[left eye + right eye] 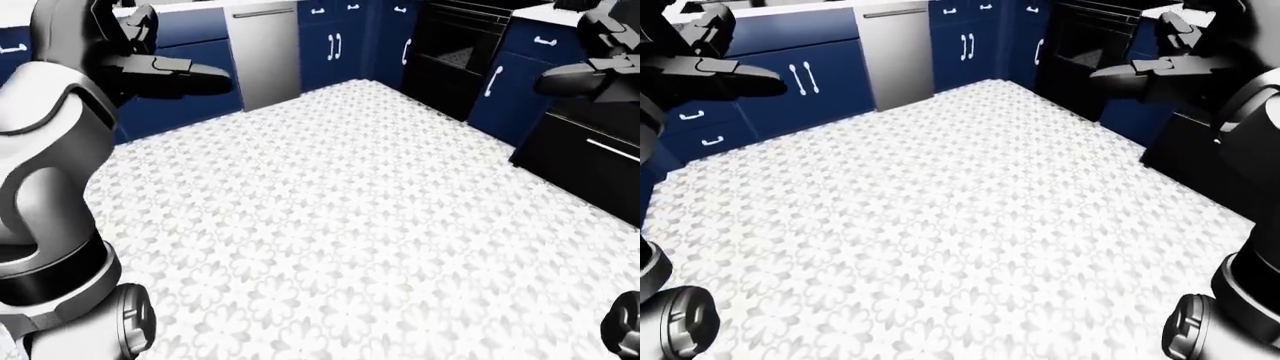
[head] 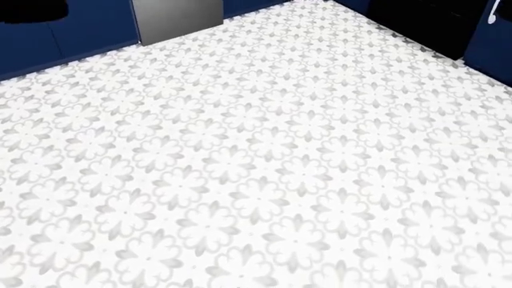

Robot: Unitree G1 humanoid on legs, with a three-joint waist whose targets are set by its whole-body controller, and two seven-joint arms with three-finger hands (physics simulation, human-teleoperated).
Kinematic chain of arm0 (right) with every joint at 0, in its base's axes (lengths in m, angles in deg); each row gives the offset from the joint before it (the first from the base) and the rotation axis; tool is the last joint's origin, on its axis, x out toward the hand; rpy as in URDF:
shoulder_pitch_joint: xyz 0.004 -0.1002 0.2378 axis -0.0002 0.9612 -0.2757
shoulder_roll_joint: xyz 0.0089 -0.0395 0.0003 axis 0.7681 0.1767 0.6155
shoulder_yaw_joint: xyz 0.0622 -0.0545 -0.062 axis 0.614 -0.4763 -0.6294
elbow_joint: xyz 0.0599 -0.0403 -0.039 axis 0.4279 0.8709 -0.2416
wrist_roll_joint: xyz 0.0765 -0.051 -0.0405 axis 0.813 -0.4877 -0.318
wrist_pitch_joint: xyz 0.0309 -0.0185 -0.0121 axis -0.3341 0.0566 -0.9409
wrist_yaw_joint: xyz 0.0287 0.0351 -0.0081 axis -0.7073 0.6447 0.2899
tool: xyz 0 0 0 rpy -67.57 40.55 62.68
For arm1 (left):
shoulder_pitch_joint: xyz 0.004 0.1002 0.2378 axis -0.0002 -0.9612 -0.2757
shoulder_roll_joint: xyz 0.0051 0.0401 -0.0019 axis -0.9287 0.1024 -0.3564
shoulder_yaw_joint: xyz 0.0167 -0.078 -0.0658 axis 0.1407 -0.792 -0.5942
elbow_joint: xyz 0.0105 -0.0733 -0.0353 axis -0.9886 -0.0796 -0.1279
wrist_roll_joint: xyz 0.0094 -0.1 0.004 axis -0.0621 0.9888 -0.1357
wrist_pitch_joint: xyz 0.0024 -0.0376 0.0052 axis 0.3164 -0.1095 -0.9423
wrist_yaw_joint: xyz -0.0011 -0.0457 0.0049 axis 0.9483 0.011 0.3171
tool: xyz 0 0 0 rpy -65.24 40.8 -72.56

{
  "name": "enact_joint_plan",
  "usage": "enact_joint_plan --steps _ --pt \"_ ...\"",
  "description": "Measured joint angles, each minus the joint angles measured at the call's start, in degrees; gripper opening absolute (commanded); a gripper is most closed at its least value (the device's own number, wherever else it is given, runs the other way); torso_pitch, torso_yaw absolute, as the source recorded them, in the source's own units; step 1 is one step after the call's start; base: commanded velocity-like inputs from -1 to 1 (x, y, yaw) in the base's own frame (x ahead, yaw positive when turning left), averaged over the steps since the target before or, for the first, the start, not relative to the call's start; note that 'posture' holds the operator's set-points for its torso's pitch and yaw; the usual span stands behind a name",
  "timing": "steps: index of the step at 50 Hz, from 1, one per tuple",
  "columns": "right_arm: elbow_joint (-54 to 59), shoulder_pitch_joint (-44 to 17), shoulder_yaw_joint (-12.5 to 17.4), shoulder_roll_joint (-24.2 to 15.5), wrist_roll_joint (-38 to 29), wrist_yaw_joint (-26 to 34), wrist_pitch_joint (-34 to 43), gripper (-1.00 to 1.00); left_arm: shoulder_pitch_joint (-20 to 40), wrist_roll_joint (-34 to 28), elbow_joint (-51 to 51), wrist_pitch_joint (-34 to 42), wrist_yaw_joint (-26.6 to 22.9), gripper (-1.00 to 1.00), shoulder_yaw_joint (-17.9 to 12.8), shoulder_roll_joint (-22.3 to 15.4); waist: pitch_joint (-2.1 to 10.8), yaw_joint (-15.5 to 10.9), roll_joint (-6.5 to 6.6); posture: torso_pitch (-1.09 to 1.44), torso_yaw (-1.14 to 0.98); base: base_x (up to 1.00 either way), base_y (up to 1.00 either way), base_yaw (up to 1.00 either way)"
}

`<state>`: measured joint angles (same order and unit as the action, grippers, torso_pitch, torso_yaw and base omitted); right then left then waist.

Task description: Navigate to the stove.

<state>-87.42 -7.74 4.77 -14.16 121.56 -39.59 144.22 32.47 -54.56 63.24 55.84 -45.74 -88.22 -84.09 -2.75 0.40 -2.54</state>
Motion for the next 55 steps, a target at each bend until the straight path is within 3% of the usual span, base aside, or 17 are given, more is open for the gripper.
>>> enact_joint_plan --steps 6,9,15,20,23,29,34,37,40,44,48,51,52,55 --pt "-0.51 -0.32 -0.38 -0.05 0.19 0.15 -0.32 1.0 0.36 -0.16 0.57 -0.12 0.0 1.0 -0.77 -0.29 -0.61 -0.53 3.12 0.0 0.0 0.0 0.0 -0.26" --pt "-0.16 -0.5 -0.56 -0.08 0.08 0.26 -0.68 1.0 0.44 -0.49 0.53 -0.5 0.07 1.0 -0.76 -0.29 -0.31 -0.54 5.84 0.0 0.0 0.0 0.0 -0.25" --pt "-0.4 0.02 -1.66 0.56 0.89 0.75 0.01 1.0 -0.61 -1.29 -0.25 0.15 0.36 1.0 -1.44 -0.37 0.1 -0.79 4.78 0.0 0.0 0.0 0.0 -0.26" --pt "-1.03 -0.61 -0.88 0.16 0.68 0.51 -0.56 1.0 -0.08 -1.29 0.18 -0.19 0.12 1.0 -1.32 -0.36 0.19 -0.85 1.45 0.0 0.0 0.0 0.0 -0.26" --pt "-0.98 -0.8 -0.89 0.04 0.65 0.54 -0.85 1.0 0.3 -1.43 -0.17 -0.4 0.06 1.0 -1.34 -0.42 0.58 -1.06 -1.62 0.0 0.0 0.0 0.0 -0.26" --pt "0.48 -0.16 -0.47 0.03 -0.25 0.03 -0.13 1.0 -0.3 -0.85 -0.51 -0.13 -0.73 1.0 0.46 0.59 0.19 -0.04 0.45 0.0 0.0 0.0 0.0 -0.26" --pt "-0.39 -0.3 -0.51 0.11 0.0 0.26 -0.42 1.0 -0.01 -1.31 0.04 -0.74 -0.71 1.0 -0.54 0.33 -0.58 -0.5 3.56 0.0 0.0 0.0 0.0 -0.25" --pt "-0.34 -0.47 -0.64 0.2 -0.08 0.32 -0.66 1.0 -0.07 -1.56 0.16 -1.03 -0.66 1.0 -0.7 0.21 -0.05 -0.53 6.21 0.0 0.0 0.0 0.0 -0.25" --pt "-0.69 0.31 -1.64 0.92 0.22 0.66 -0.49 1.0 -1.09 -1.92 -0.05 -0.5 -0.38 1.0 -1.46 0.22 -0.36 -0.97 5.21 0.0 0.0 0.0 0.0 -0.25" --pt "-0.78 -0.01 -1.41 0.77 0.46 0.81 -0.04 1.0 -0.7 -2.01 -0.18 0.06 -0.28 1.0 -1.41 0.13 0.19 -0.55 3.8 0.0 0.0 0.0 0.0 -0.25" --pt "-1.28 -0.54 -0.46 0.28 0.49 0.63 -0.43 1.0 -0.45 -1.8 0.41 -0.35 -0.35 1.0 -1.53 -0.04 0.21 -0.87 1.18 0.0 0.0 0.0 0.0 -0.26" --pt "-1.21 -0.71 -0.5 0.07 0.49 0.49 -0.7 1.0 -0.28 -1.99 0.03 -0.81 -0.36 1.0 -1.41 0.03 0.71 -0.92 -1.57 0.0 0.0 0.0 0.0 -0.26" --pt "-1.03 -0.39 -0.24 -0.01 0.39 0.44 -0.83 1.0 -0.52 -1.97 0.15 -0.88 -0.39 1.0 -1.1 0.52 0.47 -0.49 -0.83 0.0 0.0 0.0 0.0 -0.25" --pt "0.09 0.4 -0.12 0.17 -0.17 0.14 -0.39 1.0 -0.88 -1.39 -0.01 -0.36 -0.88 1.0 0.26 0.88 0.12 -0.05 -0.23 0.0 0.0 0.0 0.0 -0.26"
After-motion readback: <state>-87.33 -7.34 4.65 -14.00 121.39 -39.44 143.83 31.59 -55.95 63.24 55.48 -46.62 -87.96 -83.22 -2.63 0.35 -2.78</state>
